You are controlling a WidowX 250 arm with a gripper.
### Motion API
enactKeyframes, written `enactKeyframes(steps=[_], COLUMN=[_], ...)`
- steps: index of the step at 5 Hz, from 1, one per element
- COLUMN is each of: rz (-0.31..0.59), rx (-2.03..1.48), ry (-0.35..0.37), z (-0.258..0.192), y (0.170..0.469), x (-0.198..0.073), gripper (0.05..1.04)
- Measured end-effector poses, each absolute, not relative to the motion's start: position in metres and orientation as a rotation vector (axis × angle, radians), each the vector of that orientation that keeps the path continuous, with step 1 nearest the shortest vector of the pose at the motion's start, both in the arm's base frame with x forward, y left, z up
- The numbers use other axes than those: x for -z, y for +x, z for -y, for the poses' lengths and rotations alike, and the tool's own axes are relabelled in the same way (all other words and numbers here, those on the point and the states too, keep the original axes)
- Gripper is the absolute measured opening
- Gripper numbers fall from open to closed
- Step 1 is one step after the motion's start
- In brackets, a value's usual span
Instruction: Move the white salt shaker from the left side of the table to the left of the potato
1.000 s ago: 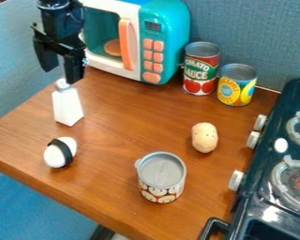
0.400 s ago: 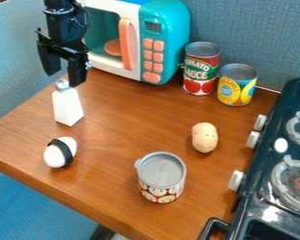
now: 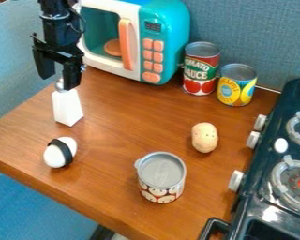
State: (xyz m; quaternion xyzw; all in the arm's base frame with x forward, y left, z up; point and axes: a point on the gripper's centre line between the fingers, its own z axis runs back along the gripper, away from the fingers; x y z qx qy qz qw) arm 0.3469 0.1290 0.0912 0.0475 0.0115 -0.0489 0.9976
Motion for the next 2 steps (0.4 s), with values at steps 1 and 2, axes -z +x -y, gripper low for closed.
enactKeyframes(steps=[1,2], rz=[-0.056,-0.061], rx=[0.094,0.095], ry=[0.106,0.107], z=[-0.1341,-0.1344], y=[0.3514,0.351], x=[-0.079,-0.0779], gripper=[1.001,1.001])
